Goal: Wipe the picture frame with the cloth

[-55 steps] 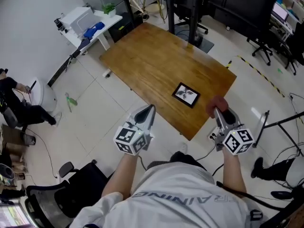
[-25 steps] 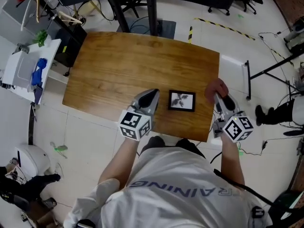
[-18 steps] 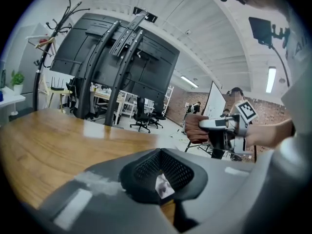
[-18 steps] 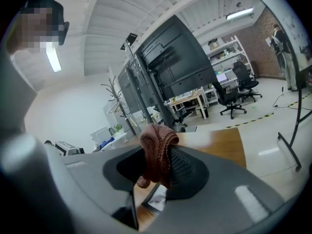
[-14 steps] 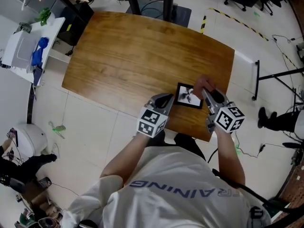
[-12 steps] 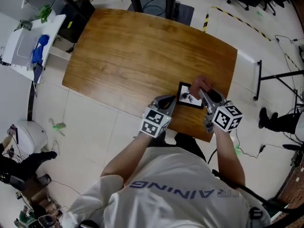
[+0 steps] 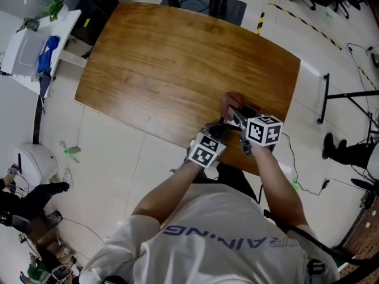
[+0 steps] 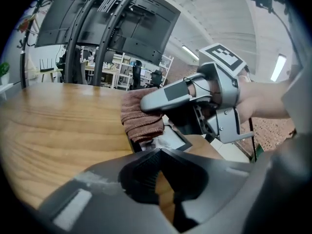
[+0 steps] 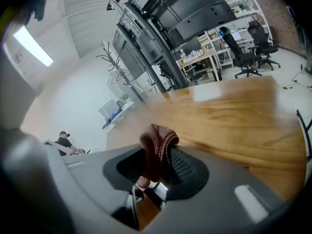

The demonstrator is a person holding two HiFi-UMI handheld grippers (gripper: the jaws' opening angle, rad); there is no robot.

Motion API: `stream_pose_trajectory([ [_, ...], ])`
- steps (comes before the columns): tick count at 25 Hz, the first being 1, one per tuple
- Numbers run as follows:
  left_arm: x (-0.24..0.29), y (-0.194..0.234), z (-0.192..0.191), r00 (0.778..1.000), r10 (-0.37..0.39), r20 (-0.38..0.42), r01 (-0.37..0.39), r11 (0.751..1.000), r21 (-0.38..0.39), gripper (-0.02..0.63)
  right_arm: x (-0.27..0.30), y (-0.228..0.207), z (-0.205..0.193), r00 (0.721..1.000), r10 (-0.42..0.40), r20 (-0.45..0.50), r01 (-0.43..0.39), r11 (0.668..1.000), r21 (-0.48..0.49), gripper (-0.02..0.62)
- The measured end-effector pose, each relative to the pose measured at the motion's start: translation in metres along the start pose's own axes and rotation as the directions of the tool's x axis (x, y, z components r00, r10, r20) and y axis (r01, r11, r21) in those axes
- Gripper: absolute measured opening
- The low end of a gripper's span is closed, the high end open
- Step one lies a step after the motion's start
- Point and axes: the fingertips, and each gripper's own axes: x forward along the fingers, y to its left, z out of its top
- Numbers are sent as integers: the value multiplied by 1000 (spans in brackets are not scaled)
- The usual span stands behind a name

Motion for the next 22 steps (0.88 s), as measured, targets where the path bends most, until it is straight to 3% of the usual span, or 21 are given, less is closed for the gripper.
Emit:
stream_pose_trajectory([
  [4,7,8,-13,998,33,-50,-34,999,-20,3,9,-12,-7,998,-57,-19,57,998,-14,121],
  [7,11,7,-21,997,33,-71,-35,999,-30,3,10,-13,-8,998,-50,-28,50,999,3,121],
  [13,13,9,-22,997,35,-64,-41,995,-90,3,18,-12,-18,997,-48,-64,48,999,-1,121],
  [17,13,9,-25,996,53,-73,-59,995,-81,3,16,-19,-20,996,-69,-63,70,997,17,121],
  [22,8,15,-20,998,52,-29,-55,993,-105,3,10,-26,-22,995,-78,-54,80,996,35,121],
])
